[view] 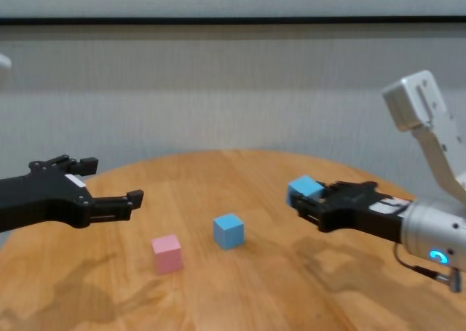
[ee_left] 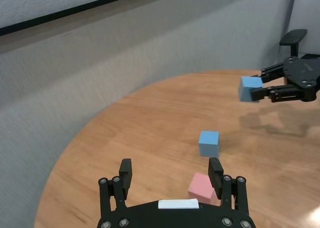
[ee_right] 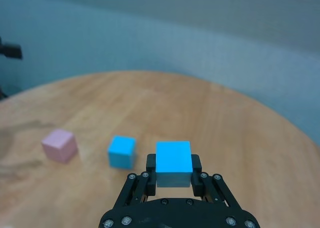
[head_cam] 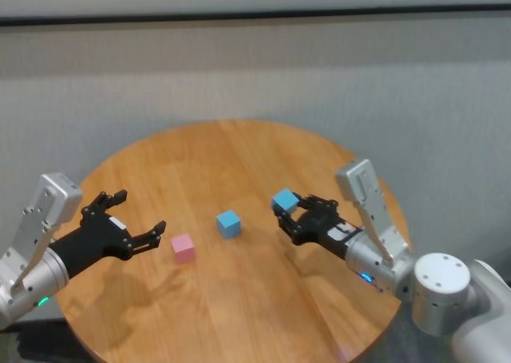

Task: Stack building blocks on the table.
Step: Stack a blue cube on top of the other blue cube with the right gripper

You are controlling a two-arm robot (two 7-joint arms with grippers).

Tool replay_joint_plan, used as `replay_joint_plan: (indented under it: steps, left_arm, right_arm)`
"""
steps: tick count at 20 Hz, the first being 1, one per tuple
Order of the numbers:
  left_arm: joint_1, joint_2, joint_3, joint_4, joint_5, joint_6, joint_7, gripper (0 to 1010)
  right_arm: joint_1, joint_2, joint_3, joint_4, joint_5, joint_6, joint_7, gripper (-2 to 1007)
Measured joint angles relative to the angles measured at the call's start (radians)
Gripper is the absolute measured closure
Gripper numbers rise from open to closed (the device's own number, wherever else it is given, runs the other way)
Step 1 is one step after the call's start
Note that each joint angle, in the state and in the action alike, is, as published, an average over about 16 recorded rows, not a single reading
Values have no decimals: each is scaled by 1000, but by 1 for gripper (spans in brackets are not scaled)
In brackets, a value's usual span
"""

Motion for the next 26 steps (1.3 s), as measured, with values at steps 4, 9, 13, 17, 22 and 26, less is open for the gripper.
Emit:
replay_joint_plan:
  steps: [4,9,13,17,22,26]
  left_arm:
    - [0,0,0,0,0,0,0,7]
    - [0,0,0,0,0,0,0,7]
    - [0,0,0,0,0,0,0,7]
    - [0,0,0,0,0,0,0,7]
    - [0,0,0,0,0,0,0,7]
    - [0,0,0,0,0,0,0,7]
  right_arm:
    - [28,-39,-4,30,18,14,17,635]
    - [43,-79,-4,40,39,48,12,635]
    - [47,-100,-5,41,49,77,2,635]
    - [51,-113,-10,47,52,96,-4,635]
    - [65,-128,-24,76,45,98,-1,635]
    - [85,-142,-36,113,35,90,2,635]
